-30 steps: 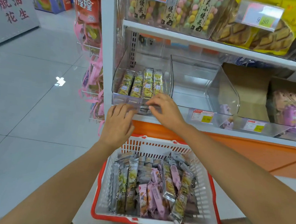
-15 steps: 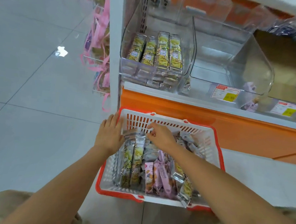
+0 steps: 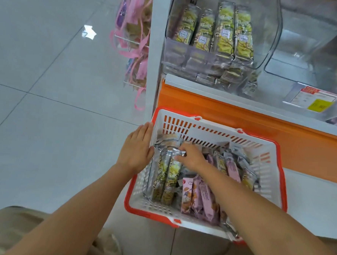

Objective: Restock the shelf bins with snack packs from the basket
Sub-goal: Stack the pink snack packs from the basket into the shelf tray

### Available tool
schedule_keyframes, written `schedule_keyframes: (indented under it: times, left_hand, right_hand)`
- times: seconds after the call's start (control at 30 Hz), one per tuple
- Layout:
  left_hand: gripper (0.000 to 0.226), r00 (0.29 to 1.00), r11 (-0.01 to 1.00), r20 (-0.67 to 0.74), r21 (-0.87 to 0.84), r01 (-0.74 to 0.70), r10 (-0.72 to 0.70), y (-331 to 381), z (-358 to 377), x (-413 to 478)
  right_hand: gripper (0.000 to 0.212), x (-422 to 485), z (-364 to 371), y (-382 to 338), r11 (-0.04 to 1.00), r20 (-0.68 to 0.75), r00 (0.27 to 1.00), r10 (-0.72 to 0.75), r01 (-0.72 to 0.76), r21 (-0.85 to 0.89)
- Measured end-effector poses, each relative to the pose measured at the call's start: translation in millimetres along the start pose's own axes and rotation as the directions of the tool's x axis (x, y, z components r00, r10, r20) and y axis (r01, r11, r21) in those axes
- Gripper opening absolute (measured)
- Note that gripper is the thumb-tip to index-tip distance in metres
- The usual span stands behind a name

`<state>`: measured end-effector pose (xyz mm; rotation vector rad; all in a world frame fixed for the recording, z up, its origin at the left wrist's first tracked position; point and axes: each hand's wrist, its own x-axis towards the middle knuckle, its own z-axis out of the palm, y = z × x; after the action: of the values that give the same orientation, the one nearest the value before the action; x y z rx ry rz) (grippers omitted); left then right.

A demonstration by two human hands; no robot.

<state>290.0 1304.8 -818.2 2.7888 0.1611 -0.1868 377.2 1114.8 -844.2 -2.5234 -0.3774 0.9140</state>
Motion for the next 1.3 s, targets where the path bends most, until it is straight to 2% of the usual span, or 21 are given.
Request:
schedule_keyframes:
  times: [0.13,0.23,0.3,0.33,0.43,0.5,0.6,0.67,0.73,0.8,0.87,0.97,1.1,1.17,1.3]
  left_hand:
    - [0.065,0.999,1.000,-0.047,-0.021,0.016,-0.017,3.8,-4.7,0.9]
    - [0.055,0.988,0.998,-0.155,-0.062,-0.011,0.001,10.6,-14.7,2.7]
    - [0.049,0.981,0.986,-0.192,-0.154,-0.068,0.038,19.7,-22.7,4.2]
    - [0.049,0.987,0.962,-0.155,-0.263,-0.074,0.034,25.7,-26.4,4.4]
    - [0.035,0.996,0.766,0.091,-0.642,0.040,0.025,46.0,-38.7,1.1]
    - [0.018,0.996,0.721,0.076,-0.692,0.021,0.044,54.2,-42.0,0.4]
    - [0.034,0.998,0.637,0.061,-0.768,0.059,-0.018,57.7,-48.5,0.2]
    - [0.042,0.994,0.508,0.078,-0.855,0.104,-0.072,58.0,-54.1,0.3]
    - [0.040,0.988,0.383,0.078,-0.915,0.125,-0.136,60.5,-61.7,0.7]
    - [0.035,0.980,0.304,0.053,-0.946,0.110,-0.191,64.7,-71.9,1.5]
    - [0.033,0.976,0.267,0.026,-0.960,0.085,-0.217,70.2,-83.6,2.3]
    - [0.033,0.975,0.287,-0.005,-0.956,0.060,-0.220,79.3,-98.8,3.4]
    - [0.041,0.977,0.280,-0.026,-0.959,0.035,-0.212,88.5,-114.8,1.9]
    - [0.046,0.979,0.357,-0.075,-0.934,-0.003,-0.188,88.9,-121.3,-0.1]
    - [0.044,0.931,0.622,-0.293,-0.777,-0.099,-0.218,84.5,-132.3,-3.1]
  right_hand:
    - [0.044,-18.2,-20.3,-4.0,0.979,-0.006,0.990,-0.142,0.141,0.148]
    - [0.039,-31.0,-46.9,-16.9,0.932,-0.083,0.978,-0.190,0.207,0.299]
    - [0.036,-36.4,-65.9,-25.0,0.899,-0.184,0.956,-0.228,0.279,0.336]
    - [0.033,-38.9,-74.7,-27.9,0.886,-0.226,0.945,-0.238,0.306,0.348]
    - [0.014,-48.6,-97.2,-37.6,0.826,-0.289,0.919,-0.268,0.374,0.422]
    - [0.012,-56.6,-109.4,-44.9,0.776,-0.322,0.903,-0.285,0.415,0.475]
    - [0.038,-65.0,-117.2,-53.3,0.722,-0.348,0.894,-0.283,0.437,0.536]
    - [0.049,-72.5,-116.4,-56.2,0.739,-0.356,0.890,-0.284,0.440,0.511]
    - [0.050,-80.7,-112.1,-55.3,0.789,-0.343,0.883,-0.320,0.449,0.421]
    - [0.051,-90.1,-104.8,-54.3,0.806,-0.282,0.885,-0.371,0.458,0.375]
    - [0.054,-98.6,-98.2,-54.8,0.812,-0.244,0.872,-0.425,0.486,0.323]
    - [0.057,-109.3,-98.5,-58.9,0.825,-0.291,0.848,-0.444,0.513,0.236]
    - [0.052,-123.7,-115.3,-66.9,0.809,-0.352,0.825,-0.442,0.536,0.242]
    - [0.050,-131.5,-125.2,-66.6,0.806,-0.367,0.820,-0.440,0.540,0.240]
    - [0.045,-149.1,-138.9,-57.9,0.805,-0.348,0.830,-0.435,0.532,0.262]
